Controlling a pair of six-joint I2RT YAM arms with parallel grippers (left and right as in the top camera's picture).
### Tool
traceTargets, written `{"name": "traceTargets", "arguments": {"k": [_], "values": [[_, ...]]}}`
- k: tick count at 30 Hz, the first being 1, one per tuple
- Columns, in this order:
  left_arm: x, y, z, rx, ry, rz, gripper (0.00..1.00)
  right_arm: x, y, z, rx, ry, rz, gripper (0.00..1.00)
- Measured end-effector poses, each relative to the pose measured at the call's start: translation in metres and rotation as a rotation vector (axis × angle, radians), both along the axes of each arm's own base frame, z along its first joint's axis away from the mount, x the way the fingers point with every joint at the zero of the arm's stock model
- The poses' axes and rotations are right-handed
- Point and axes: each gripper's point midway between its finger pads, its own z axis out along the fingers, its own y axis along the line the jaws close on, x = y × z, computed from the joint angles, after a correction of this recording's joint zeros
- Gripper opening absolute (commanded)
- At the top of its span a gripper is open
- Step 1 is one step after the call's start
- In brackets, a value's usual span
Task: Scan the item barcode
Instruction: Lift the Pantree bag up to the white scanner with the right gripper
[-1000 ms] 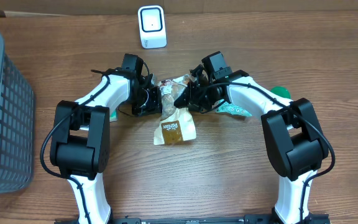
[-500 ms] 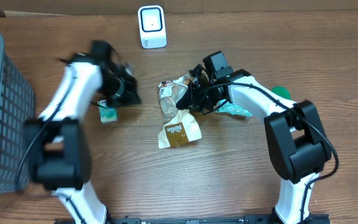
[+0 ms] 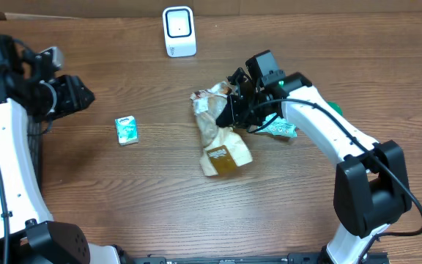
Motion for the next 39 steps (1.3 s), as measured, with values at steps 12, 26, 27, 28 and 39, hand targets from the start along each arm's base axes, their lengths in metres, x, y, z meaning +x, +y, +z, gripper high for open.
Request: {"name": "traceTargets", "arguments": {"k": [12, 26, 27, 28, 39], "values": [[-0.007, 0.027, -0.004, 0.069, 0.028, 0.069, 1.0, 0.125, -0.003, 0.139, -0.382, -0.809, -0.131, 0.04], [-0.007, 0.028, -0.005, 0.078, 0.032, 0.072, 1.0, 0.235, 0.038, 0.132, -1.005, -1.514, -0.021, 0.04], [-0.007, 0.029, -0.005, 0.078, 0.032, 0.072, 0.99, 0.239, 0.04, 0.12, -1.049, -1.523, 0.017, 0.04], [-0.007, 0.029, -0.005, 0.078, 0.032, 0.072, 1.0, 0.244, 0.043, 0.092, -1.122, -1.522, 0.106, 0.04], [-0.007, 0.029, -0.005, 0.078, 0.032, 0.072, 1.0, 0.252, 0.047, 0.04, -1.314, -1.524, 0.335, 0.04]]}}
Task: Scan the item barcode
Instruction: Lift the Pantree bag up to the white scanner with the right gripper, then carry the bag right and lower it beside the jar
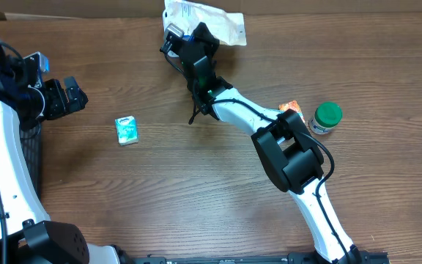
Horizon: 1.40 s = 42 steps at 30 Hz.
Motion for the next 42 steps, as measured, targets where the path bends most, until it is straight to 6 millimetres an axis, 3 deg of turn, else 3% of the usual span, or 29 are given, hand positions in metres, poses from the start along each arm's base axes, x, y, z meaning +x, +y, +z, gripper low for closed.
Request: {"name": "traceTargets", "arguments": {"k": [16, 21, 25, 27, 31, 35, 39, 42], "values": [[0.0, 0.0, 0.0, 0.0, 0.0, 0.0, 0.99, -0.016, 0.024, -0.001, -0.033, 0.006, 0.025, 0.04], [0.0, 0.0, 0.0, 0.0, 0.0, 0.0, 1.0, -0.02, 0.024, 0.0, 0.016, 0.014, 0.004, 0.04], [0.0, 0.0, 0.0, 0.0, 0.0, 0.0, 0.99, -0.029, 0.015, 0.017, 0.06, 0.073, -0.019, 0.04], [0.0, 0.0, 0.0, -0.001, 0.0, 0.0, 1.0, -0.038, 0.01, 0.038, 0.103, 0.107, -0.024, 0.04], [0.0, 0.0, 0.0, 0.002, 0.001, 0.001, 0.99, -0.07, -0.007, 0.1, 0.251, 0.171, -0.018, 0.04], [0.0, 0.0, 0.0, 0.002, 0.001, 0.001, 1.0, -0.127, -0.03, 0.155, 0.499, 0.313, 0.016, 0.04], [0.0, 0.0, 0.0, 0.003, 0.001, 0.001, 1.0, -0.18, -0.055, 0.18, 0.78, 0.497, 0.012, 0.04], [0.0, 0.001, 0.0, 0.003, 0.001, 0.001, 1.0, -0.204, -0.083, 0.174, 0.943, 0.639, -0.085, 0.04]]}}
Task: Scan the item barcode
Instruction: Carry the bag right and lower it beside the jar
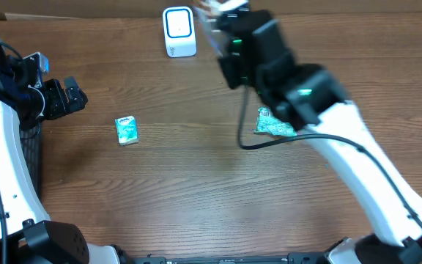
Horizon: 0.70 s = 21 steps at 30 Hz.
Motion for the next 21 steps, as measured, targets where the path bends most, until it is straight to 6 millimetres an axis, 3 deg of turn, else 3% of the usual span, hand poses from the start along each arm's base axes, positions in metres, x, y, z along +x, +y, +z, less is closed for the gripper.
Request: {"name": "traceTargets", "arguments": {"k": [1, 2, 7, 14, 15, 18, 21], "values": [[0.0, 0.0, 0.0, 0.0, 0.0, 0.0, 1.0, -0.003, -0.005, -0.003, 0.014, 0.031, -0.016, 0.04], [0.0, 0.0, 0.0, 0.0, 0.0, 0.0, 1.0, -0.01, -0.021, -0.017, 0.047, 0.128, -0.069, 0.04], [0.0, 0.0, 0.0, 0.0, 0.0, 0.0, 1.0, -0.011, -0.064, -0.073, 0.113, 0.368, -0.224, 0.04], [0.0, 0.0, 0.0, 0.0, 0.0, 0.0, 0.99, -0.009, -0.106, -0.177, 0.152, 0.647, -0.345, 0.07], [0.0, 0.0, 0.0, 0.0, 0.0, 0.0, 1.0, -0.01, -0.112, -0.188, 0.152, 0.676, -0.358, 0.1], [0.0, 0.0, 0.0, 0.0, 0.0, 0.0, 1.0, -0.014, -0.131, -0.208, 0.156, 0.741, -0.385, 0.39], [0.0, 0.0, 0.0, 0.0, 0.0, 0.0, 1.0, -0.015, -0.144, -0.209, 0.162, 0.755, -0.396, 0.48]]}}
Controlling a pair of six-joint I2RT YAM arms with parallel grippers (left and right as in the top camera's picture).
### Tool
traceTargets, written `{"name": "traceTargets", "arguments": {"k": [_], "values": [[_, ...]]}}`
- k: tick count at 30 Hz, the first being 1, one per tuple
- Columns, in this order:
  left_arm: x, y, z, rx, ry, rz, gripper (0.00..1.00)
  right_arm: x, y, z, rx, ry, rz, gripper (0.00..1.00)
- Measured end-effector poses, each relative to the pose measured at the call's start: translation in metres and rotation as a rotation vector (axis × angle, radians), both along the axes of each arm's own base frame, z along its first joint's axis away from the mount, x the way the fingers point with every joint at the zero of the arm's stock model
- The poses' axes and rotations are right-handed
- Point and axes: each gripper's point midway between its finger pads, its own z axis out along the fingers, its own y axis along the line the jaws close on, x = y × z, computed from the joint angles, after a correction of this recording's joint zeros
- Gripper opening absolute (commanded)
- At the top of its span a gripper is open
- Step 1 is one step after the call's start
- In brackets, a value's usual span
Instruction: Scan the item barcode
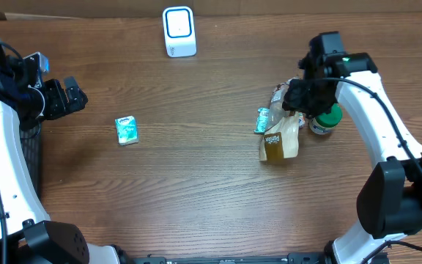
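The white barcode scanner (pixel 179 31) stands at the far edge of the table. The item, a crinkled tan and white bag (pixel 280 138), rests with its lower end on the table at the right. Its top is pinched in my right gripper (pixel 292 97), which is shut on it. My left gripper (pixel 72 93) hovers far to the left, open, with nothing between its fingers.
A jar with a green lid (pixel 327 117) stands right beside the bag, partly under my right arm. A small teal packet (pixel 262 120) lies against the bag's left side. A little teal box (pixel 126 130) sits left of centre.
My right arm was raised close to the camera with the bag just right of the scanner. Now it is down at the right, and the bag touches the table beside the jar.
My right gripper first gripped the bag at the table's middle. Then it held the bag up at the far edge over the scanner, later just right of it. Now the bag is down at the right by the jar. The left arm barely moved.
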Motion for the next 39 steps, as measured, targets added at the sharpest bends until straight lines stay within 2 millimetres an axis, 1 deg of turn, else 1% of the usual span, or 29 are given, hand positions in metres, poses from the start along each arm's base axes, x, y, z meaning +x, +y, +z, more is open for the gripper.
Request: {"name": "traceTargets", "arguments": {"k": [3, 9, 11, 14, 17, 19, 21, 22, 23, 24, 27, 29, 32, 34, 36, 39], "values": [[0.0, 0.0, 0.0, 0.0, 0.0, 0.0, 1.0, -0.007, -0.007, -0.002, -0.012, 0.03, -0.001, 0.5], [0.0, 0.0, 0.0, 0.0, 0.0, 0.0, 1.0, -0.019, -0.008, -0.001, -0.021, 0.079, 0.011, 0.51], [0.0, 0.0, 0.0, 0.0, 0.0, 0.0, 1.0, -0.02, -0.007, 0.008, -0.017, 0.084, 0.014, 0.51], [0.0, 0.0, 0.0, 0.0, 0.0, 0.0, 1.0, -0.011, 0.002, 0.033, 0.017, 0.039, 0.036, 0.51], [0.0, 0.0, 0.0, 0.0, 0.0, 0.0, 1.0, -0.003, 0.023, 0.063, 0.064, -0.045, 0.094, 0.56], [0.0, 0.0, 0.0, 0.0, 0.0, 0.0, 1.0, -0.004, 0.045, 0.082, 0.09, -0.105, 0.153, 0.57], [0.0, 0.0, 0.0, 0.0, 0.0, 0.0, 1.0, -0.006, 0.063, 0.095, 0.115, -0.147, 0.203, 0.57], [0.0, 0.0, 0.0, 0.0, 0.0, 0.0, 1.0, -0.011, 0.078, 0.1, 0.128, -0.164, 0.244, 0.57], [0.0, 0.0, 0.0, 0.0, 0.0, 0.0, 1.0, -0.013, 0.088, 0.103, 0.139, -0.176, 0.272, 0.57], [0.0, 0.0, 0.0, 0.0, 0.0, 0.0, 1.0, -0.017, 0.101, 0.105, 0.152, -0.182, 0.303, 0.57], [0.0, 0.0, 0.0, 0.0, 0.0, 0.0, 1.0, -0.026, 0.129, 0.105, 0.173, -0.186, 0.37, 0.57], [0.0, 0.0, 0.0, 0.0, 0.0, 0.0, 1.0, -0.03, 0.145, 0.104, 0.188, -0.191, 0.403, 0.57], [0.0, 0.0, 0.0, 0.0, 0.0, 0.0, 0.99, -0.036, 0.167, 0.099, 0.202, -0.185, 0.452, 0.57], [0.0, 0.0, 0.0, 0.0, 0.0, 0.0, 1.0, -0.037, 0.176, 0.094, 0.207, -0.179, 0.468, 0.57], [0.0, 0.0, 0.0, 0.0, 0.0, 0.0, 1.0, -0.038, 0.18, 0.091, 0.208, -0.172, 0.47, 0.57], [0.0, 0.0, 0.0, 0.0, 0.0, 0.0, 0.99, -0.034, 0.182, 0.092, 0.215, -0.181, 0.457, 0.56]]}}
